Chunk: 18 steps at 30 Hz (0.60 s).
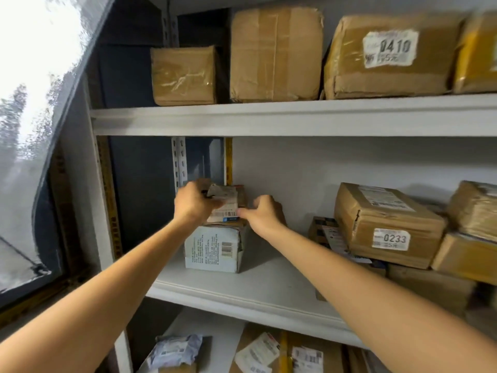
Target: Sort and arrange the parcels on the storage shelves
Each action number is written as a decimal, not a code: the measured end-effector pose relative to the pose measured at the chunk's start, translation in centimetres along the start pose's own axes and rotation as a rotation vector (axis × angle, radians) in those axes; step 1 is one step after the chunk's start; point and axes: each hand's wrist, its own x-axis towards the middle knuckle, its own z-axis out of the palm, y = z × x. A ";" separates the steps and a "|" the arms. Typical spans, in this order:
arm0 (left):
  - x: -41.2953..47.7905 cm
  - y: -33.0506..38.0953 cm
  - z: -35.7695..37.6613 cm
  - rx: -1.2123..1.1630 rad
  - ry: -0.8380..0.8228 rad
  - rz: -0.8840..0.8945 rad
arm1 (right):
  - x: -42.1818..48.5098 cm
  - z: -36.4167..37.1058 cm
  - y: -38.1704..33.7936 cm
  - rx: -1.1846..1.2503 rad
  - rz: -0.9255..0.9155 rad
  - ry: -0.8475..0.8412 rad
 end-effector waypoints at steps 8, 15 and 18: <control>-3.5 7.4 5.9 -0.055 -0.206 0.156 | -5.8 -10.0 3.7 -0.421 -0.116 0.048; -7.0 11.8 11.3 0.089 -0.333 0.321 | -9.5 -19.6 8.1 -0.494 -0.047 0.250; -7.7 13.3 12.8 0.111 -0.421 0.322 | -10.4 -22.8 9.6 -0.540 0.052 0.310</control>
